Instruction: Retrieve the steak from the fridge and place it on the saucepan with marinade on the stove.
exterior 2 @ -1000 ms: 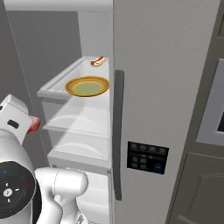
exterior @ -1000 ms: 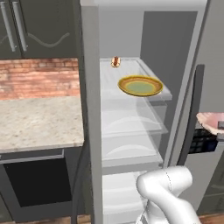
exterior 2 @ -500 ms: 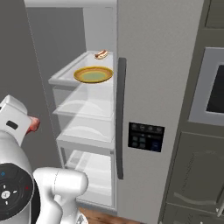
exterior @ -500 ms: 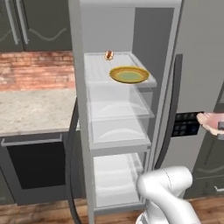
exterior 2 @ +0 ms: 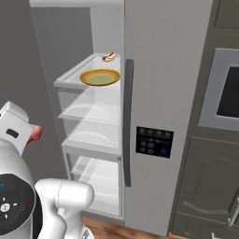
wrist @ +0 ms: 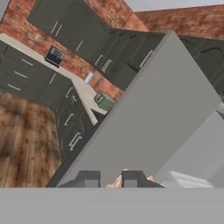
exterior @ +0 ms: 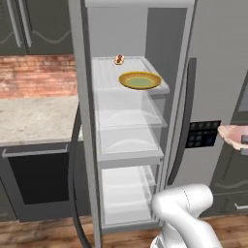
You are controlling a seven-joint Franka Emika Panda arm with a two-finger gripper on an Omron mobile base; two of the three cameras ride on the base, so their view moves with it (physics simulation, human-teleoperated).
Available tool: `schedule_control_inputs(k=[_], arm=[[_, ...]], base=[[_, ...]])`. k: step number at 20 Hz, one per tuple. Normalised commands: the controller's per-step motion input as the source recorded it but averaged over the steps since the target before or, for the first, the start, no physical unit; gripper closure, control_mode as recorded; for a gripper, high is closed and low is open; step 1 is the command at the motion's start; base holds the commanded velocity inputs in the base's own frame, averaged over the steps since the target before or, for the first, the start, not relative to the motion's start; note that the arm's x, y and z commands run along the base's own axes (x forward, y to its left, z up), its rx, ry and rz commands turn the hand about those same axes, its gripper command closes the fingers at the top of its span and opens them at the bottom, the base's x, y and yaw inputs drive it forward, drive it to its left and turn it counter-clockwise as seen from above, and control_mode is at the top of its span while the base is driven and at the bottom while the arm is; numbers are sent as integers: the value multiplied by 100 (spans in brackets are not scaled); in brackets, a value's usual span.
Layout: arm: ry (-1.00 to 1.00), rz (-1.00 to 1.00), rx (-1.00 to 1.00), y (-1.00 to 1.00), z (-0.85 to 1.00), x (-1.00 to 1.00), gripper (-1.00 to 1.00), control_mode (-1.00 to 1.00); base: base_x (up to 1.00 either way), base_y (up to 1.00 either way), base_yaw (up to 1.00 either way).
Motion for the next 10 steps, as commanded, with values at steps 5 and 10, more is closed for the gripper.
schedule_control_inputs(k=[5,10], arm=[[0,0,0,0,0,0,100,100],[0,0,0,0,0,0,100,100]], base=[[-2,-20,13],[0,-26,17]])
